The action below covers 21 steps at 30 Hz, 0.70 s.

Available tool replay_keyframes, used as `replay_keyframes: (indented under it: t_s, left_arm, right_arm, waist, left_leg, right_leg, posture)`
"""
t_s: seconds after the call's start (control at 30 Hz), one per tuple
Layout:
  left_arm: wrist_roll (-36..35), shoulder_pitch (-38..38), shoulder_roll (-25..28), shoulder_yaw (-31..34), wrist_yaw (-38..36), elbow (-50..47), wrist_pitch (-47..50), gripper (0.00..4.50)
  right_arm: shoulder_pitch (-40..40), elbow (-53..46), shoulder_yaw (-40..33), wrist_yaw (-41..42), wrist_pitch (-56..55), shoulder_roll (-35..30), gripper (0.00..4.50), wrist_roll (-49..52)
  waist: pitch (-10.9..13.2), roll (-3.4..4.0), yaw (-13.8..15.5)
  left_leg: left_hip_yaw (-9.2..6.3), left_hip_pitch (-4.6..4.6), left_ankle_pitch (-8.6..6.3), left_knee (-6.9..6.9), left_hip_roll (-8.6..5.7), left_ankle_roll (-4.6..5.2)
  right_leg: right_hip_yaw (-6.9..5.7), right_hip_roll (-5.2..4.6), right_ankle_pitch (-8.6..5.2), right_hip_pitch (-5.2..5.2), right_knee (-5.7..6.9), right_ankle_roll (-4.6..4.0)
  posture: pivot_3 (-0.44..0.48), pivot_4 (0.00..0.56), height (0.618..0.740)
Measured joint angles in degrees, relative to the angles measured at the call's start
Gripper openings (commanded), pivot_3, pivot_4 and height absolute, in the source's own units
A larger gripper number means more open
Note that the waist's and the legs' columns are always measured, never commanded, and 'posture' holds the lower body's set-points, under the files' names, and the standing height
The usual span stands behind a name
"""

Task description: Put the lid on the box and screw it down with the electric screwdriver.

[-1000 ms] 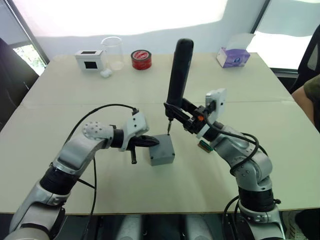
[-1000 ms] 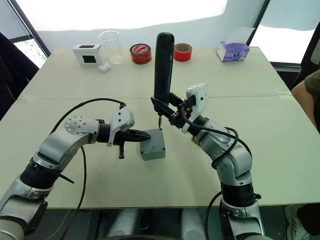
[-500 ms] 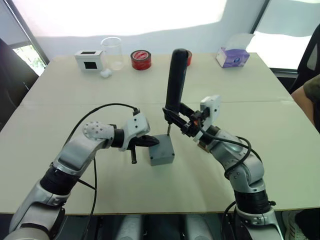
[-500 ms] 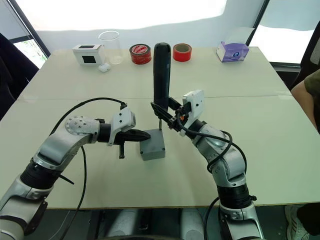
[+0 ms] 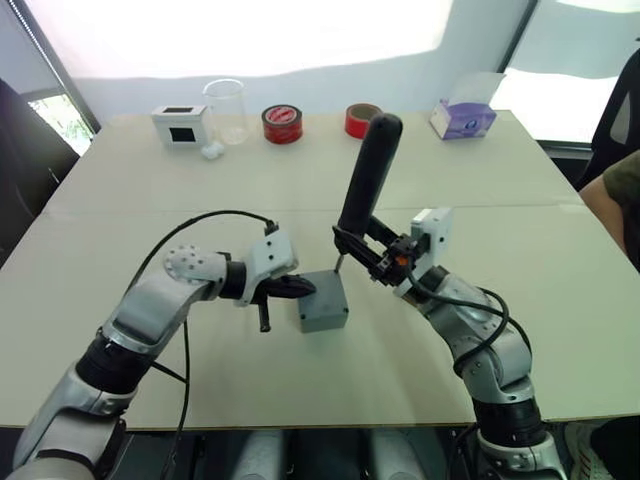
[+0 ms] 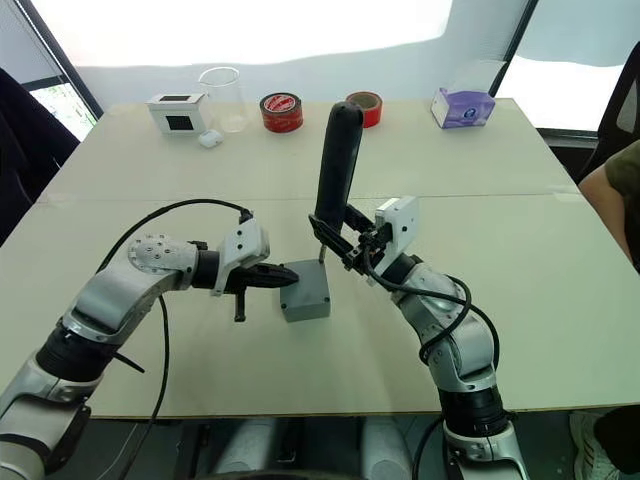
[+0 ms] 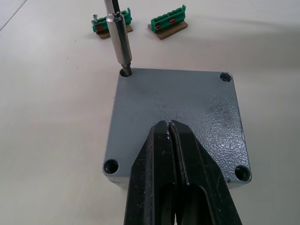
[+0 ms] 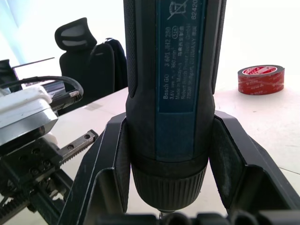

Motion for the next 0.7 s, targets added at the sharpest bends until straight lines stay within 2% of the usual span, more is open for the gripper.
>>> replay_keyframes:
  t_s: [0.27,0.7]
  left_arm:
    - [0.7,0.2,0.0,-0.1,-0.6,0.4,-0.4,0.0]
    - [1.1,1.3,0.0,-0.1,-0.5,0.1,-0.4,0.0]
  right_arm:
    - [-1.1,-0.4,3.7,1.0,-1.1,-3.1,1.74,-4.7]
    - [-1.8,-0.4,3.7,0.3,2.0,-3.0,1.74,-4.5]
  waist:
    - [-0.5,-0.13,0.1]
    - [-1.3,-0.28,0.1]
  left_leg:
    - [-0.02,0.01,0.0,-0.02,0.0,0.0]
    - [-0.05,0.11,-0.02,-0.15,0.01,0.01]
  right_leg:
    - [-0.01,0.0,-0.02,0.03,-0.02,-0.03]
    - [-0.01,-0.03,-0.06,0.1,-0.09,-0.1]
  posture:
    - [0.0,0.15,0.74]
    - [0.0,0.15,0.74]
